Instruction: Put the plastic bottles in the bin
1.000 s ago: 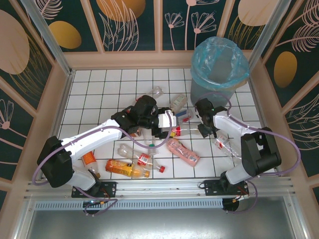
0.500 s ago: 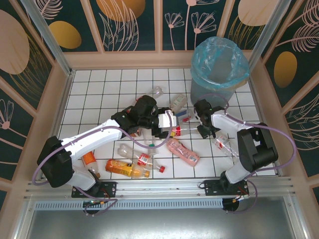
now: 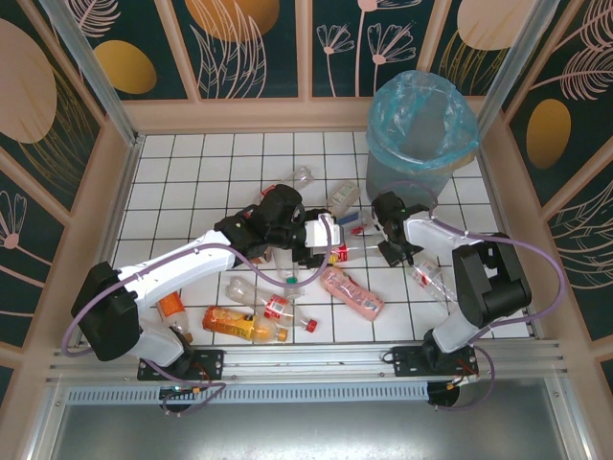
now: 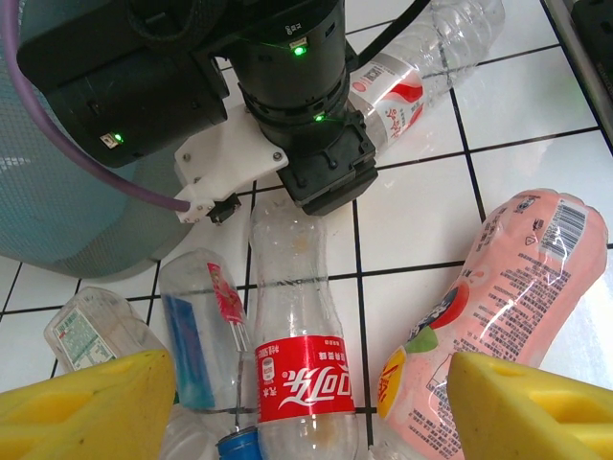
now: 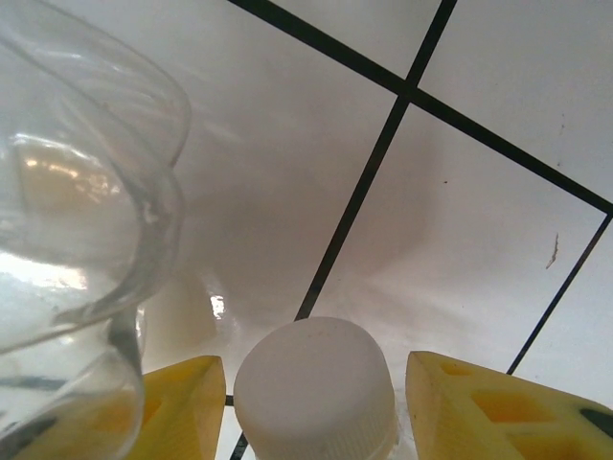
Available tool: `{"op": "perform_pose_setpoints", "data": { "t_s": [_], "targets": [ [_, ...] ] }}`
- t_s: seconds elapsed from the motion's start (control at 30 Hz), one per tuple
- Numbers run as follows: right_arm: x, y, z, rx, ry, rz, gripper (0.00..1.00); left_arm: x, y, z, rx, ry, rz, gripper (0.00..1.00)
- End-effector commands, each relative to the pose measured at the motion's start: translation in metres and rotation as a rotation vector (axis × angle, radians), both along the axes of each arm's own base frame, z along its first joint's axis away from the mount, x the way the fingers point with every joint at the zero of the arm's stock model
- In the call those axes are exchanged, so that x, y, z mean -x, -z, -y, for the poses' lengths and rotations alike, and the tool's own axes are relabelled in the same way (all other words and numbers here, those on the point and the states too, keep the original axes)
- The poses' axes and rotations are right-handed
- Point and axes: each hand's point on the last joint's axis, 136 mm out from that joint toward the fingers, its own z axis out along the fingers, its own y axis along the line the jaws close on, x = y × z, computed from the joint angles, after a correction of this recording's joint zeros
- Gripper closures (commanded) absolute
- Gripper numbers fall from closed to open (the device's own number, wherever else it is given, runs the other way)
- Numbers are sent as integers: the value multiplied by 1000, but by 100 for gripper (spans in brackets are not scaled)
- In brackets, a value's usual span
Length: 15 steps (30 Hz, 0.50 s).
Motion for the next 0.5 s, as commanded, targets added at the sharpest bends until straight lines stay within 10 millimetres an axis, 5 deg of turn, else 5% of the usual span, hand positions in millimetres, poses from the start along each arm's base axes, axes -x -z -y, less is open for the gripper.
{"op": "perform_pose_setpoints", "data": {
  "t_s": [0.0,0.47],
  "targets": [
    [-3,-3,4,18,7,15,49,3,3,0,-6,2,-12,25],
    [0,-30,3,-9,8,76,67,5,-12,3,28,16,5,25]
  ]
}}
